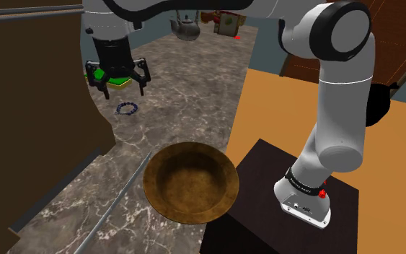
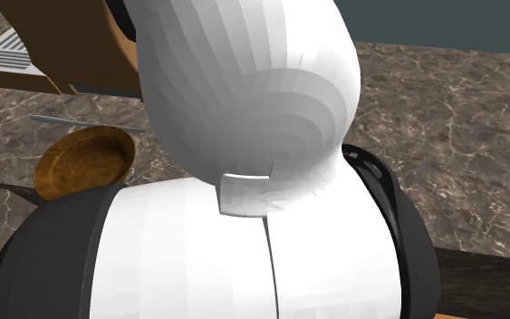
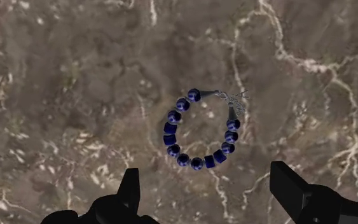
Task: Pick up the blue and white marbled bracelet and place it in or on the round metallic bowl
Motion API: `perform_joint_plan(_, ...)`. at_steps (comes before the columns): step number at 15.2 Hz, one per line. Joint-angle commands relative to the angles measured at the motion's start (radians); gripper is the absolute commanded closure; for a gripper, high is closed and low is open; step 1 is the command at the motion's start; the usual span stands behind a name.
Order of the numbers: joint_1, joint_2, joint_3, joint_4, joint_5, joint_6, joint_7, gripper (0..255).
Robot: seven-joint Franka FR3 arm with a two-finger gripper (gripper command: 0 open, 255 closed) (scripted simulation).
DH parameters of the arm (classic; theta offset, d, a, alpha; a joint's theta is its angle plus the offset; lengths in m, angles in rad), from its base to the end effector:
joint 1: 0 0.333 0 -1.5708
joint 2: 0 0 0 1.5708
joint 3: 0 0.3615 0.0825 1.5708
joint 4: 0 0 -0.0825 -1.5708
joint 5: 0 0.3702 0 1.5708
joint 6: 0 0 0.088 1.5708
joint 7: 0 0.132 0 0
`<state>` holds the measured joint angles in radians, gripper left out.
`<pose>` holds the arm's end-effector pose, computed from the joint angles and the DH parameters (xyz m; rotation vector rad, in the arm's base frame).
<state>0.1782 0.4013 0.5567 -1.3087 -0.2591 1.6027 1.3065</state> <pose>0.5549 0.3614 0.5525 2.9406 -0.8901 0.0249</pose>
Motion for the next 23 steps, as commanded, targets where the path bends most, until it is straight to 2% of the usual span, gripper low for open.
perform_joint_plan(1, -0.004, -0.003, -0.001, -0.028, 0.001, 0.025, 0.003, 0)
perform_joint_plan(4, -0.013, -0.009, -0.001, -0.071, 0.003, 0.063, 0.004, 0)
perform_joint_plan(11, -0.013, -0.009, -0.001, -0.071, 0.003, 0.063, 0.004, 0)
perform_joint_plan(12, -0.013, -0.009, -0.001, -0.071, 0.003, 0.063, 0.004, 255)
perform_joint_plan(21, -0.013, -0.009, -0.001, -0.071, 0.003, 0.063, 0.004, 255)
perform_joint_plan(23, -0.008, -0.006, -0.001, -0.041, 0.002, 0.035, 0.002, 255)
